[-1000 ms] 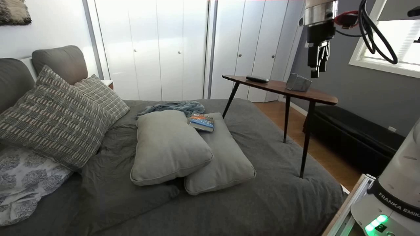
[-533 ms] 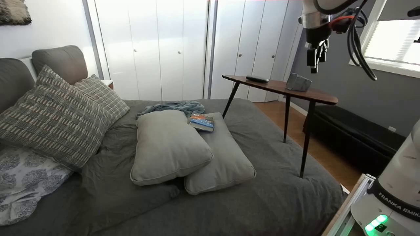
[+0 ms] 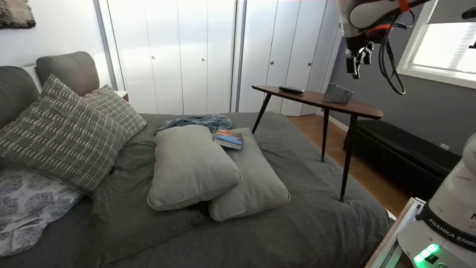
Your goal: Take the eraser out of the penholder
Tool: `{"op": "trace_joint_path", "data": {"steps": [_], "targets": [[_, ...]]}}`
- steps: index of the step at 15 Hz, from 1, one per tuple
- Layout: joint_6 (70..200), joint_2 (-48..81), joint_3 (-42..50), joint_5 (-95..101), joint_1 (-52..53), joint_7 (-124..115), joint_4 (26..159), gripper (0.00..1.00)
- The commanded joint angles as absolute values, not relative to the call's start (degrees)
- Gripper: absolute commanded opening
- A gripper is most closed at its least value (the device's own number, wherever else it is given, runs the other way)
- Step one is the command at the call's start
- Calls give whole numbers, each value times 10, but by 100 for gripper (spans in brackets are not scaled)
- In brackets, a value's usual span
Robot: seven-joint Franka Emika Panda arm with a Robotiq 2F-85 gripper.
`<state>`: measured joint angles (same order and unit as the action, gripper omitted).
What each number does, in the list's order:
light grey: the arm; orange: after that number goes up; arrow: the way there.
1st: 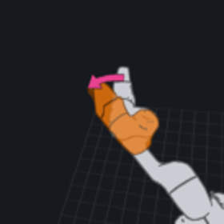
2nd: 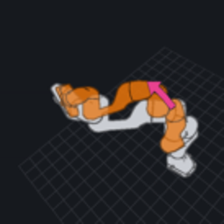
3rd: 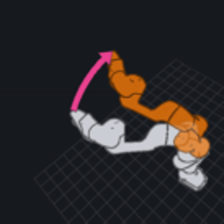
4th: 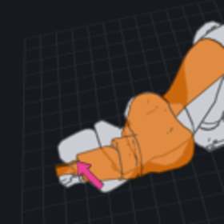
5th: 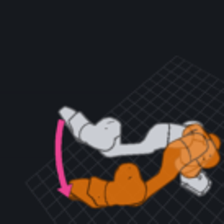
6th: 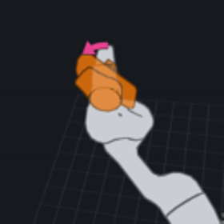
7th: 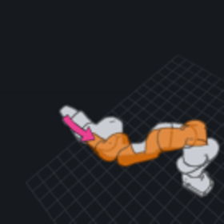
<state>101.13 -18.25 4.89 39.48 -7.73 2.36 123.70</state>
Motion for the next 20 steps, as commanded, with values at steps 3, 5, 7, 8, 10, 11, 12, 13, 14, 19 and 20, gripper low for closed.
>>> {"op": "trace_joint_path", "data": {"steps": [3,5,7,8,10,11,12,13,14,19,20], "targets": [[1009,-173,57,395,-73,24,1231,100],[1009,-174,55,395,-71,24,1231,100],[1009,-174,55,395,-70,24,1231,100],[1009,-174,55,395,-70,24,1231,100],[1009,-174,55,395,-70,24,1231,100],[1023,-165,55,407,-74,0,1224,100],[1025,-147,52,432,-82,-30,1211,100],[1032,-135,52,453,-86,-51,1201,100],[1045,-117,58,472,-89,-67,1188,100],[1120,-18,89,549,-109,-117,1108,100],[1138,2,96,554,-112,-118,1089,100]]}}
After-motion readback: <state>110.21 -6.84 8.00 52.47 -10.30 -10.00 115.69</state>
